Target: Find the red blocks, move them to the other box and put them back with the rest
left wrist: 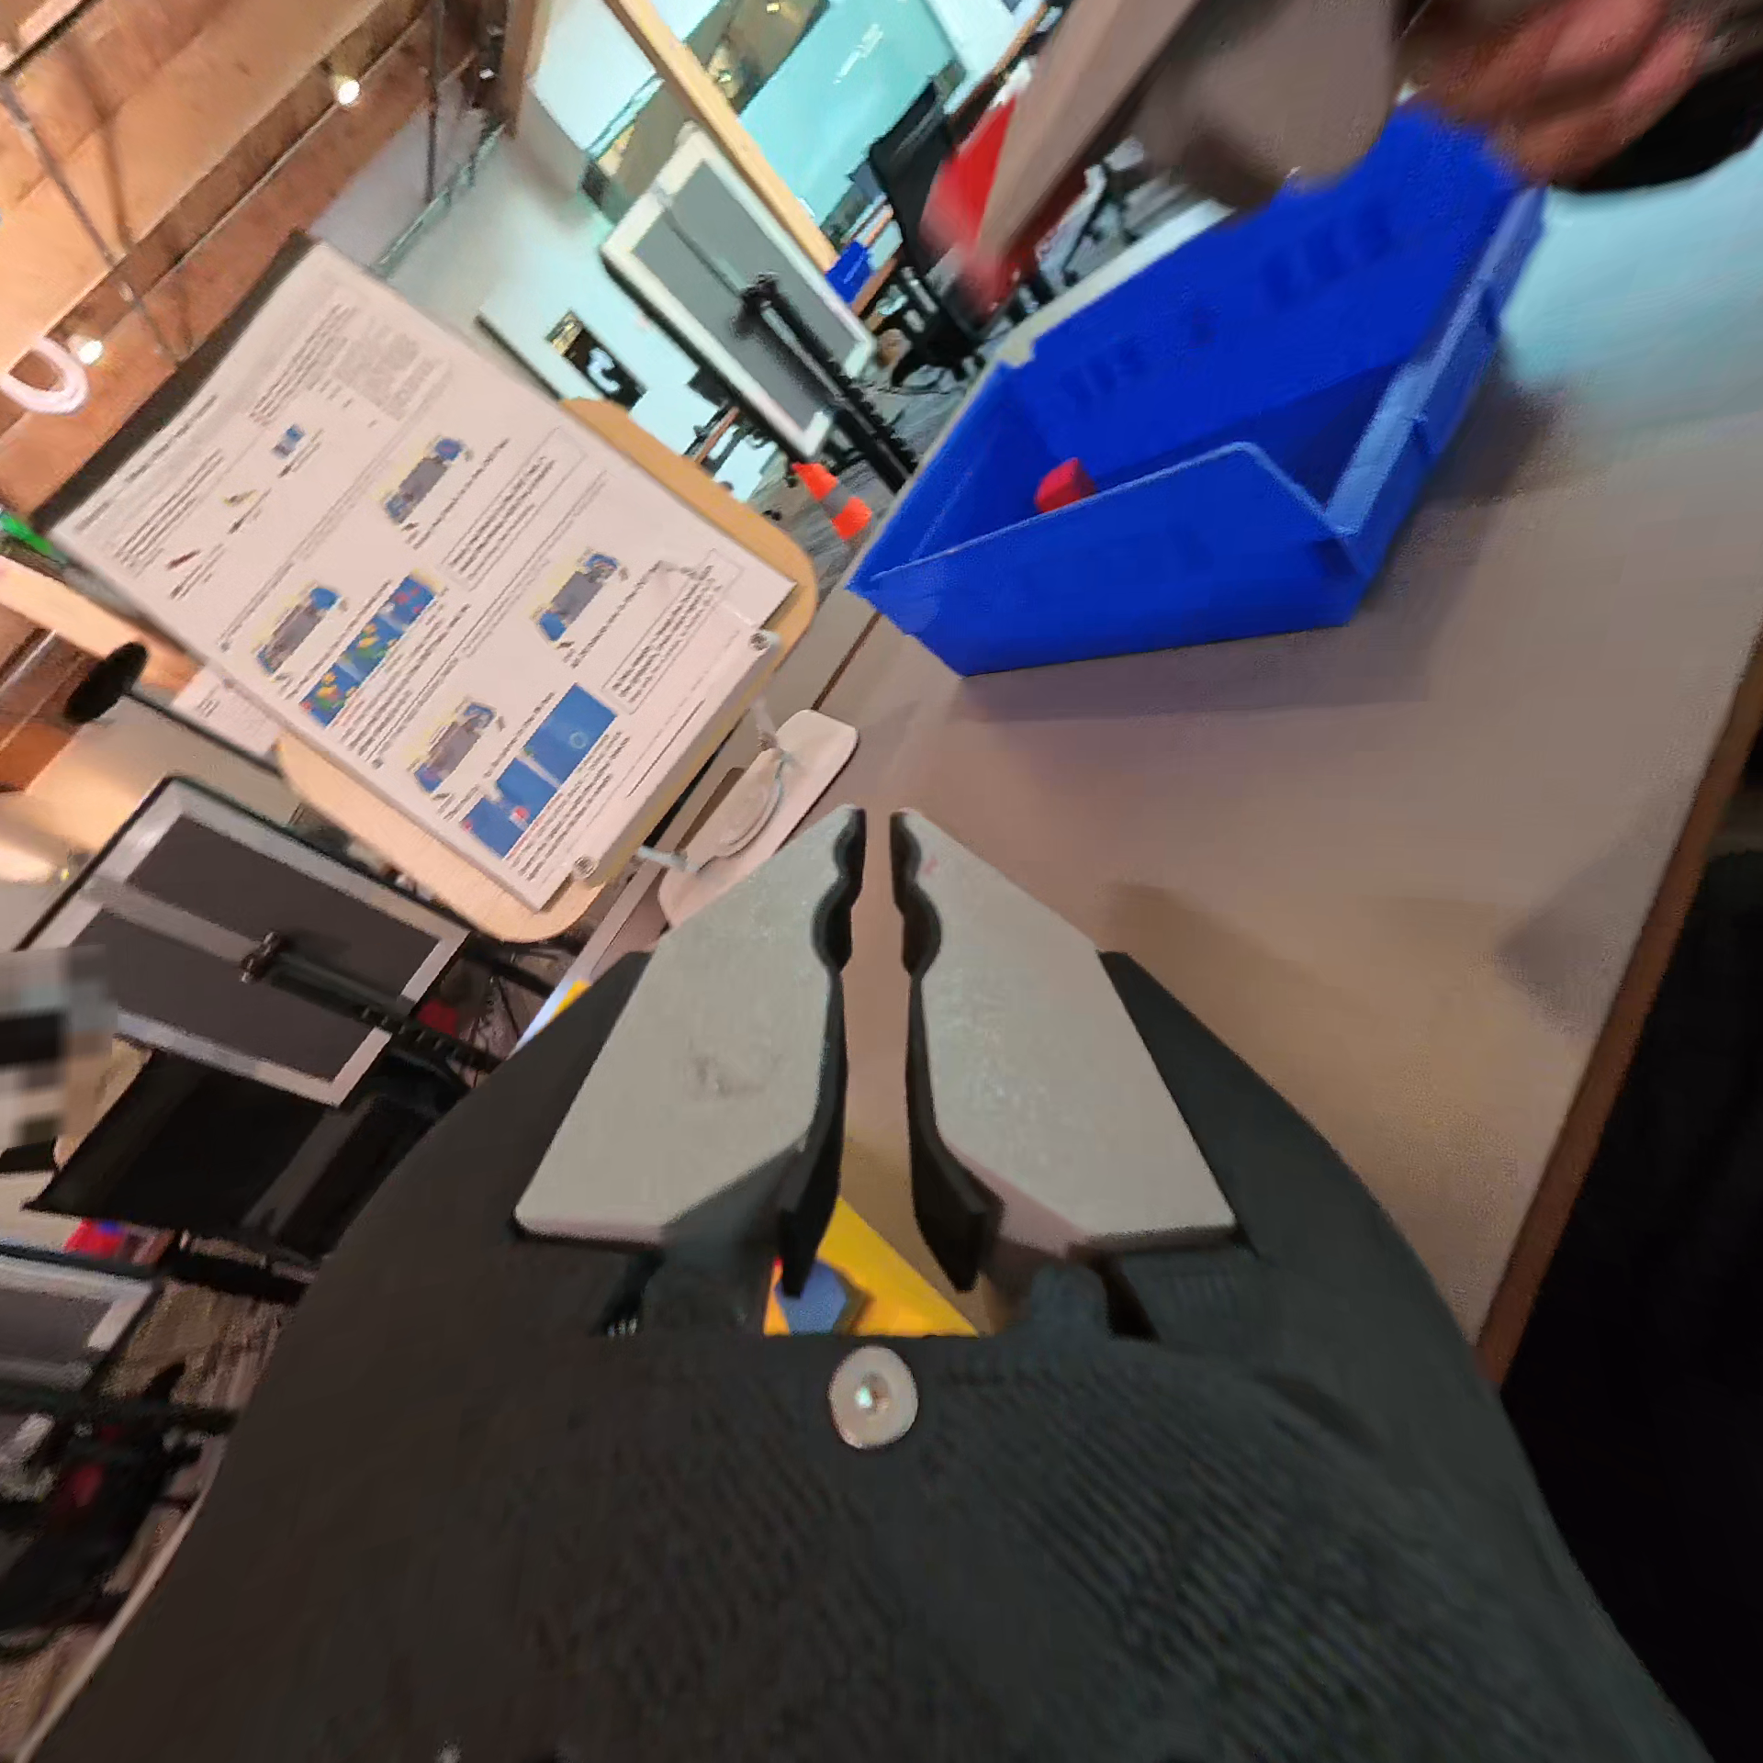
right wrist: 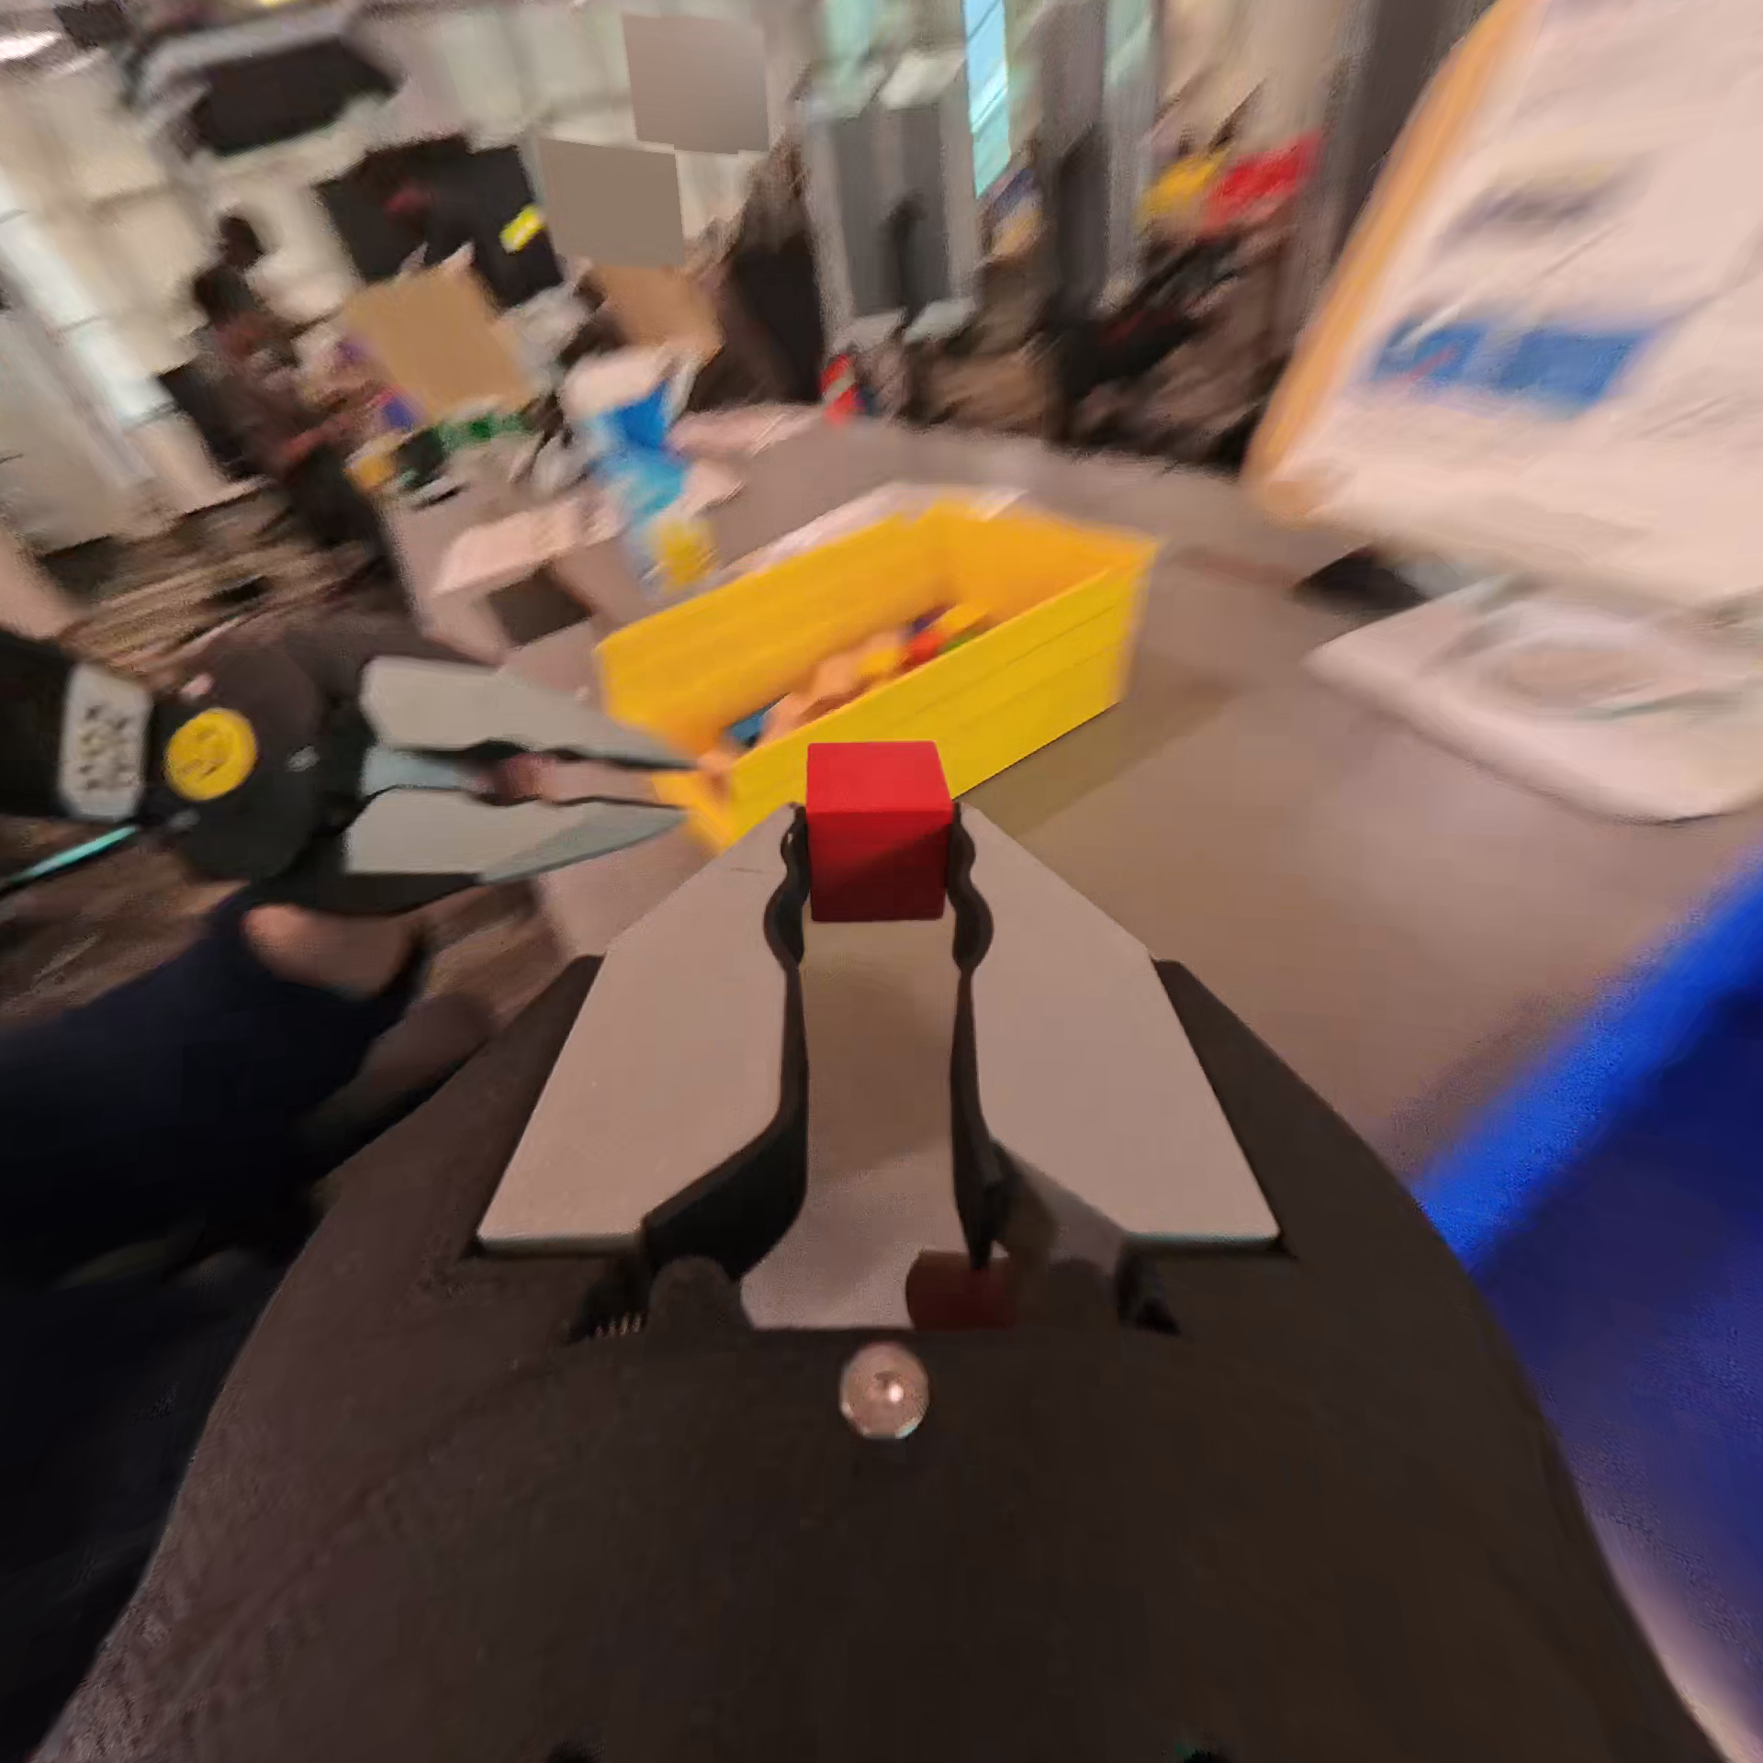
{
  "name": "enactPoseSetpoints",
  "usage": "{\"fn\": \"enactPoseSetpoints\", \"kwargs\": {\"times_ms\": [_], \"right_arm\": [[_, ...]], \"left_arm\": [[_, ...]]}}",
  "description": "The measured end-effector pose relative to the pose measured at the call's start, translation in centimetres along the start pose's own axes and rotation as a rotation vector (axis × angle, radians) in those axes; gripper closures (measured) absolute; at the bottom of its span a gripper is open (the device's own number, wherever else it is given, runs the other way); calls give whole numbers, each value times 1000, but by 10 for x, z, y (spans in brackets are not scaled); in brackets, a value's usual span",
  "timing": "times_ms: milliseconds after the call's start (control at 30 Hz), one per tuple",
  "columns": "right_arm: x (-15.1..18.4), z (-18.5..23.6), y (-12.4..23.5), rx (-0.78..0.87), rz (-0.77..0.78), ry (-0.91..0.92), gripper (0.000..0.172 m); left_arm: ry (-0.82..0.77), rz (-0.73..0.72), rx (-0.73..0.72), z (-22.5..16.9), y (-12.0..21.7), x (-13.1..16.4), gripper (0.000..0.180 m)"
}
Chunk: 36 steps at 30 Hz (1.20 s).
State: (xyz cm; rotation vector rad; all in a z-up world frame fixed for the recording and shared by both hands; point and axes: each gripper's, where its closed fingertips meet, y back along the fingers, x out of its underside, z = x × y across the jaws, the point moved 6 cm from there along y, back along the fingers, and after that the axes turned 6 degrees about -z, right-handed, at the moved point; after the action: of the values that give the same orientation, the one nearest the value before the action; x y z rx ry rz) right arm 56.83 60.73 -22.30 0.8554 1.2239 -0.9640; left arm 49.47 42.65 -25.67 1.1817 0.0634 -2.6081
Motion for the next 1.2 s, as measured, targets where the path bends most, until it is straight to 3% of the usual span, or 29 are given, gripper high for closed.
{"fn": "enactPoseSetpoints", "kwargs": {"times_ms": [33,133,200,267,333,400,433,467,500,567,633,733,967,1200], "right_arm": [[-20,-14,23,126,-97,69,147],[-66,-35,95,469,-368,313,147],[-75,-43,119,580,-435,375,146],[-66,-68,117,661,-366,352,147],[-37,-109,94,720,-199,288,146],[11,-144,67,691,144,137,130],[24,-151,61,684,251,78,137],[26,-153,61,703,261,78,158],[19,-150,63,716,211,118,169],[-2,-136,71,725,92,188,171],[-17,-124,80,713,14,215,154],[-28,-112,90,688,-33,219,147],[-35,-96,95,628,-59,220,148],[-30,-92,87,593,-36,190,147]], "left_arm": [[28,5,-25,9,4,1,180],[125,11,-60,27,12,8,180],[191,16,-69,34,12,14,180],[263,64,-76,38,8,24,180],[361,151,-53,39,2,39,171],[469,271,-39,40,-1,62,164],[517,326,-38,41,-1,75,161],[561,366,-25,42,-1,86,154],[600,389,-16,44,0,96,153],[638,399,-37,53,2,108,152],[660,397,-39,60,5,115,139],[706,391,-25,68,12,120,128],[734,334,-136,107,33,125,143],[898,545,32,99,-25,195,133]]}}
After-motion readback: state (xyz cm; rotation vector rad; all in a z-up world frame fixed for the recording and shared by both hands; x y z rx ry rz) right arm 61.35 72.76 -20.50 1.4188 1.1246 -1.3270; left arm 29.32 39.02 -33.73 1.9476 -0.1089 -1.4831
